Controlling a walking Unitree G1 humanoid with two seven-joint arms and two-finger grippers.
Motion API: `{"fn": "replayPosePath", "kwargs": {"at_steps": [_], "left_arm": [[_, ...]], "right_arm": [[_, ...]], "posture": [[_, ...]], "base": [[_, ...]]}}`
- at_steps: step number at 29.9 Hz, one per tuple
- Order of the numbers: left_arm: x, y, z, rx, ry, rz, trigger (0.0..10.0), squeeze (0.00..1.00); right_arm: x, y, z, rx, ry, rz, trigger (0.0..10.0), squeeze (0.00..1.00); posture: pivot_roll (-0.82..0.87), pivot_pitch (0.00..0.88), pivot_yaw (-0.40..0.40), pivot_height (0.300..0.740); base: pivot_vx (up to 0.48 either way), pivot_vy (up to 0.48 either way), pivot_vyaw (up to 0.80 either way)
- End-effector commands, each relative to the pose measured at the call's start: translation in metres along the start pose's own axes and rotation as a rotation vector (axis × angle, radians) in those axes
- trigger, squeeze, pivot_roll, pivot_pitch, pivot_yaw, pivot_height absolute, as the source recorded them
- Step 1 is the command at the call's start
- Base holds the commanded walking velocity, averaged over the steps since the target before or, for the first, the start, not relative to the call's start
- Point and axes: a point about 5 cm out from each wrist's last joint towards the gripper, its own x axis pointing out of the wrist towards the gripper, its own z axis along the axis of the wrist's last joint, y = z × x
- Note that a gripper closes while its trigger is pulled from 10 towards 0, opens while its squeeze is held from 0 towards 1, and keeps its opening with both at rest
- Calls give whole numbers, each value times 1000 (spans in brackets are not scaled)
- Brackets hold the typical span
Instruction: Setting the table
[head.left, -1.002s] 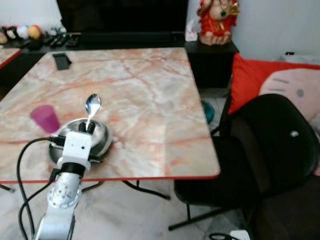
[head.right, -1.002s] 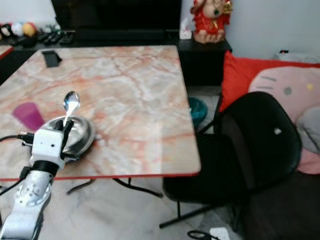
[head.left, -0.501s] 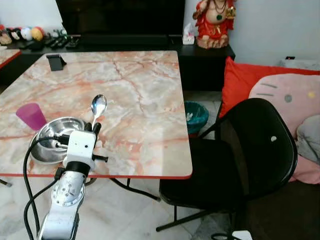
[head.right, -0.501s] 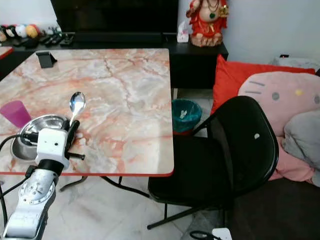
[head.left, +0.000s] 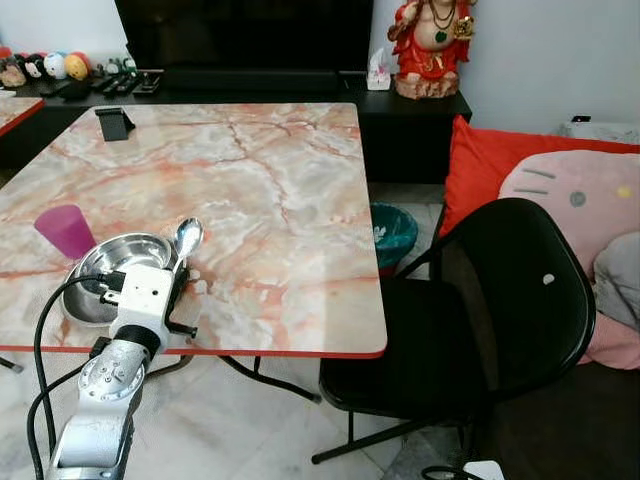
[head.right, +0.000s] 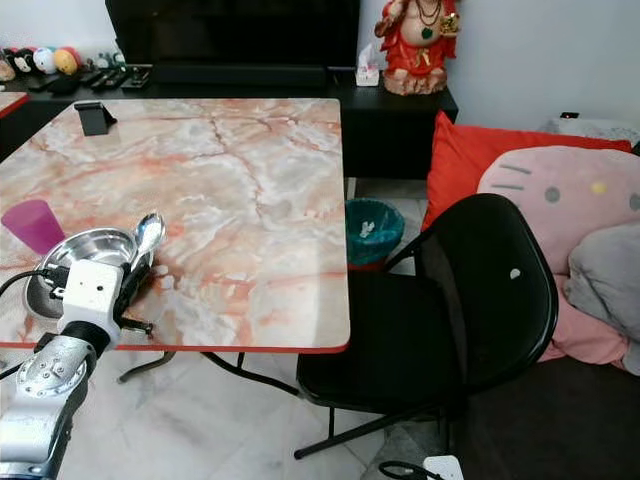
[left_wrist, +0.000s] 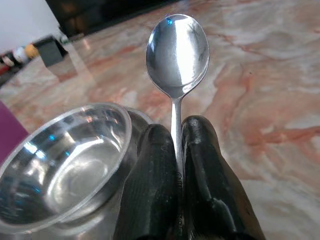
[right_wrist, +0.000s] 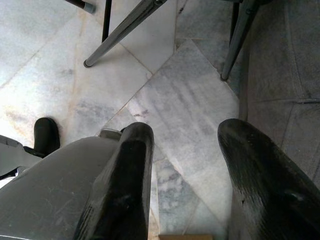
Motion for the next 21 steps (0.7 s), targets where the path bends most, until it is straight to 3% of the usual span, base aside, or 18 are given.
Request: {"fn": "replayPosePath", "kwargs": {"at_steps": [1, 3, 8, 10, 14, 21], "left_arm": [[3, -2, 0, -21, 14, -4, 10000, 0], [5, -3, 0, -53, 17, 5, 10000, 0], [13, -4, 2, -242, 16, 74, 10000, 0], [16, -5, 3, -269, 13, 79, 10000, 0], [27, -6, 5, -301, 24, 63, 10000, 0], [42, -7, 3, -271, 66, 10, 10000, 0]], "right_arm": [[0, 0, -1, -1, 4, -2, 10000, 0], [0, 0, -1, -2, 5, -1, 10000, 0], [0, 0, -1, -1, 4, 0, 10000, 0], [0, 1, -1, -2, 4, 1, 10000, 0], [0, 1, 0, -1, 4, 2, 10000, 0], [0, 1, 0, 1, 3, 2, 10000, 0]], "posture": [[10, 0, 7, 732], [10, 0, 8, 732], [10, 0, 8, 732], [10, 0, 9, 732], [10, 0, 9, 732], [9, 0, 10, 732]], "base": [[0, 0, 0], [0, 0, 0], [0, 0, 0], [0, 0, 0], [0, 0, 0], [0, 0, 0]]}}
